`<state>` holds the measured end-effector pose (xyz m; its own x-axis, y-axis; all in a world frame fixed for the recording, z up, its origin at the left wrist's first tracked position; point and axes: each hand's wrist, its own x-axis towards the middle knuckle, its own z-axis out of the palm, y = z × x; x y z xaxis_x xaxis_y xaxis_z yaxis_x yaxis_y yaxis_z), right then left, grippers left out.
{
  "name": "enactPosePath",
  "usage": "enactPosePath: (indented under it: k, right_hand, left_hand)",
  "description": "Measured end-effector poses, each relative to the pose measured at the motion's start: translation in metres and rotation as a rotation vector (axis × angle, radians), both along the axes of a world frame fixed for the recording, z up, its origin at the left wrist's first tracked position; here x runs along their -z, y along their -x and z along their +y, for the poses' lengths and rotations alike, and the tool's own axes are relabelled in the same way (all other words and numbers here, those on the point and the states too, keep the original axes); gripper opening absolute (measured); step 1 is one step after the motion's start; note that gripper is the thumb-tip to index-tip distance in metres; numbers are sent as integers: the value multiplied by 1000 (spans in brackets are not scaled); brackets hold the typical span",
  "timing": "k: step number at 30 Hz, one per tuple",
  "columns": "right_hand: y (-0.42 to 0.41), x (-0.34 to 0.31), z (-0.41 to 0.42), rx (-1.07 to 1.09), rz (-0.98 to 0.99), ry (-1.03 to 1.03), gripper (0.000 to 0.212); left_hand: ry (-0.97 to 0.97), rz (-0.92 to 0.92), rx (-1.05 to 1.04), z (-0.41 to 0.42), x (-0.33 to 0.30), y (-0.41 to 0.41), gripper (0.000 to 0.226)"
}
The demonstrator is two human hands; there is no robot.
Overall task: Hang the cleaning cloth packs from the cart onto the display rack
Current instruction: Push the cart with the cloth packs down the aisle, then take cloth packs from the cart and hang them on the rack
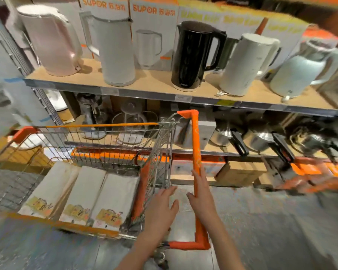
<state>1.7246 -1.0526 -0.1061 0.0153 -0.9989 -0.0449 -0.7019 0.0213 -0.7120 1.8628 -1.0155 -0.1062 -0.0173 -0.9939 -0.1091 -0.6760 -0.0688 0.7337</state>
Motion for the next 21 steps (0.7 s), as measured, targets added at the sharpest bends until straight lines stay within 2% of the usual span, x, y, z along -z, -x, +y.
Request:
enactPosePath:
  k: [3, 7, 21]
  right_hand:
    - [1, 3, 30, 98, -110, -77, 86]
    - [6, -1, 41, 152, -202, -95, 87]
    - [46, -8, 45, 163, -67, -156, 85]
  left_hand:
    - [24, 27, 1, 4, 0, -3, 46]
    - [20, 30, -22, 11, -1, -3, 49]
    - [85, 32, -122, 33, -5, -3, 52]
